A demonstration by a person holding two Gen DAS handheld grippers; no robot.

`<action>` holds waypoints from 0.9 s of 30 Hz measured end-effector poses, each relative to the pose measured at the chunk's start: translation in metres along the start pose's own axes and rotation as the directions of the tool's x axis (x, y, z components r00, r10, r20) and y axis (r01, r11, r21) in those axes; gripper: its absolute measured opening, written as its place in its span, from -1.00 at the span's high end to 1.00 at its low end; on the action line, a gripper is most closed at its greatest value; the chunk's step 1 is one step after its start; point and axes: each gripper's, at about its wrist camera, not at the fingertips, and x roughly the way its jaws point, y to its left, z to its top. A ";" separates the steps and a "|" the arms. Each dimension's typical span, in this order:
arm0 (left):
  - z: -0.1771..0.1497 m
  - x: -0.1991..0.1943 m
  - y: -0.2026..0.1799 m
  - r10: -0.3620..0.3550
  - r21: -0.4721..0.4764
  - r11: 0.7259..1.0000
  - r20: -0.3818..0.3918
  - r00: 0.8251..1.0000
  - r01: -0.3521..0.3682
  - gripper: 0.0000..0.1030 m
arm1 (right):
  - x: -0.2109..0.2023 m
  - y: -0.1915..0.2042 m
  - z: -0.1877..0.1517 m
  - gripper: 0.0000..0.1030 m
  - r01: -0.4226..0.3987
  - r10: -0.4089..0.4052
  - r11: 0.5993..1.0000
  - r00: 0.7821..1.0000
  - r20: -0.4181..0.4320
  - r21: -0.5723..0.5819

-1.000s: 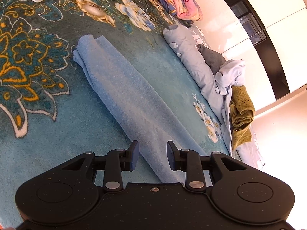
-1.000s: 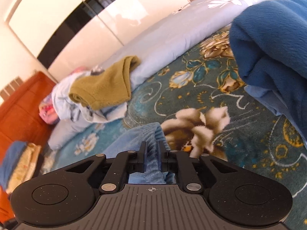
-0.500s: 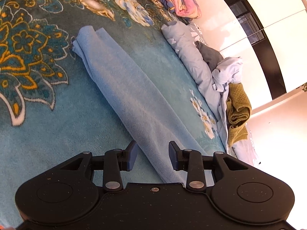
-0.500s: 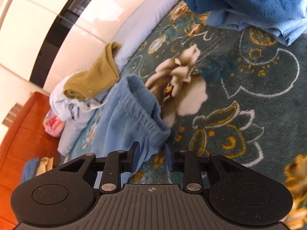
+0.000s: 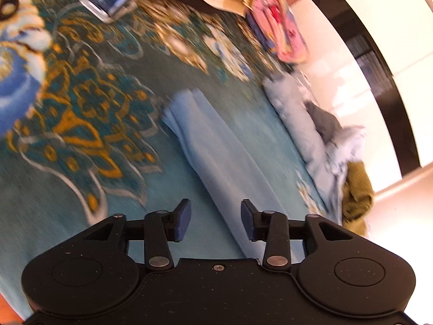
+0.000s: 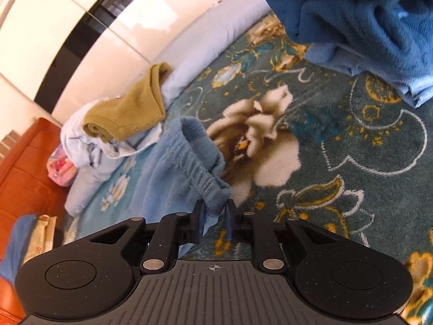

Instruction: Fold clothes

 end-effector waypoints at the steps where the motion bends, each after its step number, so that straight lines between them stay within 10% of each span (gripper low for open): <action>1: 0.004 0.003 0.003 0.007 -0.004 1.000 0.013 1.000 -0.007 0.24 | -0.004 0.004 -0.001 0.67 0.004 -0.004 1.000 1.000 0.008 -0.019; 9: 0.022 0.037 0.022 -0.039 -0.092 0.994 0.112 0.993 0.050 0.37 | -0.025 0.025 -0.010 0.56 -0.017 0.020 0.999 0.999 0.045 -0.049; 13: 0.025 0.041 0.030 -0.049 -0.132 0.989 0.163 0.985 0.071 0.94 | -0.027 0.034 -0.014 0.52 -0.018 0.020 0.998 0.999 0.043 -0.052; 18: 0.022 0.020 -0.010 -0.086 0.088 0.994 0.227 0.970 0.067 0.98 | -0.026 0.040 -0.019 0.50 -0.023 0.026 0.998 0.999 0.045 -0.060; 27: -0.051 -0.002 -0.166 -0.360 0.529 0.804 0.066 0.931 0.273 0.98 | -0.014 0.041 -0.023 0.49 -0.033 0.036 0.997 0.999 0.038 -0.074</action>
